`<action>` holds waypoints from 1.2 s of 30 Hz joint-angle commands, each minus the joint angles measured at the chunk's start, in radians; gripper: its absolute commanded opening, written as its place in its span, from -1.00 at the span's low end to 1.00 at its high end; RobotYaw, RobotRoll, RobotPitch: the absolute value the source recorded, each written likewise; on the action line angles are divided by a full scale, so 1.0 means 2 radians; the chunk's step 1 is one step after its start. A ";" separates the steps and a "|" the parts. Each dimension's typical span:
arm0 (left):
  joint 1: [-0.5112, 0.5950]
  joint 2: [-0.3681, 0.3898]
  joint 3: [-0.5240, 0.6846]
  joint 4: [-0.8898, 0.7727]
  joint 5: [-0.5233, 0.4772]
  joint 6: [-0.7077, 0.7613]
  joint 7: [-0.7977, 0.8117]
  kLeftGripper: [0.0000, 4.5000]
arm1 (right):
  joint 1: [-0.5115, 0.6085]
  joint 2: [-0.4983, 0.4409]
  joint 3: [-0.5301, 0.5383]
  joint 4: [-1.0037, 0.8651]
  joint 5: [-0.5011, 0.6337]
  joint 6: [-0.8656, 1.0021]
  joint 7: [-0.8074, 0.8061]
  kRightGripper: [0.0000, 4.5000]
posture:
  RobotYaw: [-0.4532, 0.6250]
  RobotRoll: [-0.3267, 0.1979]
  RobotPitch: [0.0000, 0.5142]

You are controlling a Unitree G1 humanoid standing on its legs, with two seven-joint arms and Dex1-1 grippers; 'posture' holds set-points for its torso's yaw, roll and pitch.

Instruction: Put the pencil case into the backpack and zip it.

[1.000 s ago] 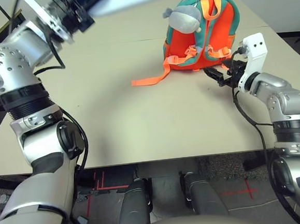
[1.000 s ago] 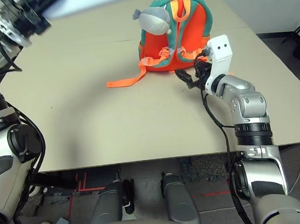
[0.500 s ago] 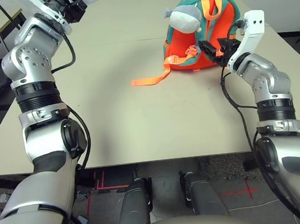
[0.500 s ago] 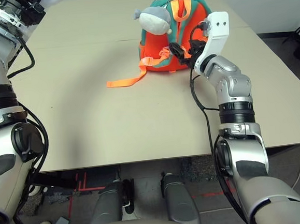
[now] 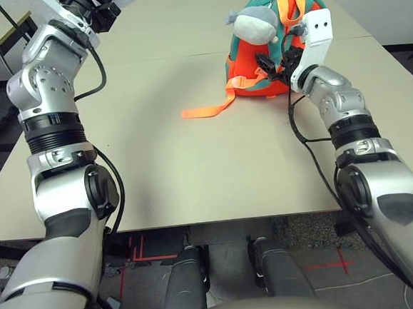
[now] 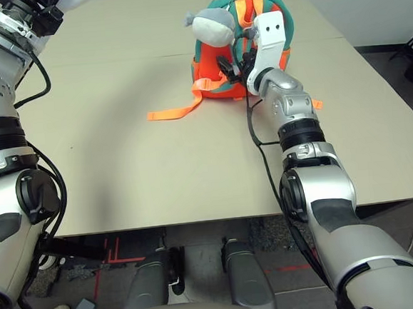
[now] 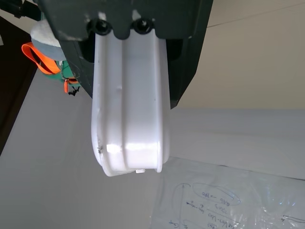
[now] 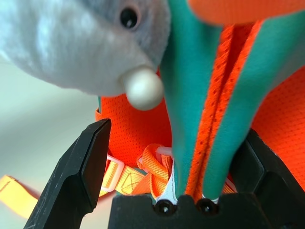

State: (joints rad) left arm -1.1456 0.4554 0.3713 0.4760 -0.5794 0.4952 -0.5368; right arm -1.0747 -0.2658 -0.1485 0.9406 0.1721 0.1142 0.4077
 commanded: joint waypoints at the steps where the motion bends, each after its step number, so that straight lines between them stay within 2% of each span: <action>1: -0.008 0.002 0.000 -0.017 -0.005 -0.001 0.000 -0.43 | -0.016 0.003 0.001 0.027 -0.007 -0.024 0.001 1.00 | -0.36 0.25 -0.67; 4: -0.006 0.000 -0.004 -0.017 -0.002 -0.002 0.000 -0.43 | -0.016 0.003 0.000 0.024 -0.006 -0.033 0.004 0.73 | -0.37 0.25 -0.67; 9: -0.003 -0.005 -0.010 -0.015 0.001 -0.006 -0.001 -0.43 | -0.001 -0.006 0.003 -0.007 -0.005 -0.027 0.015 -0.12 | -0.39 0.25 -0.66; 13: -0.003 -0.008 -0.013 -0.012 0.002 -0.008 -0.002 -0.43 | 0.032 -0.016 0.007 -0.086 0.003 0.008 0.028 -0.79 | -0.41 0.25 -0.64; 14: -0.003 -0.009 -0.013 -0.011 0.002 -0.009 -0.002 -0.43 | 0.042 -0.018 0.008 -0.111 0.006 0.021 0.031 -0.91 | -0.41 0.25 -0.64; 26: 0.004 -0.017 -0.018 -0.002 0.003 -0.013 -0.004 -0.43 | 0.181 -0.082 -0.017 -0.497 0.068 0.261 0.014 -0.92 | -0.49 0.25 -0.58; 36: -0.003 -0.027 -0.024 0.020 0.007 -0.020 -0.012 -0.43 | 0.207 -0.136 -0.045 -0.640 0.113 0.387 -0.004 -0.92 | -0.57 0.25 -0.56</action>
State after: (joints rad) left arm -1.1309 0.4059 0.3319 0.5057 -0.5719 0.4763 -0.5456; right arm -0.6502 -0.5199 -0.1904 -0.2591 0.3749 0.8754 0.4100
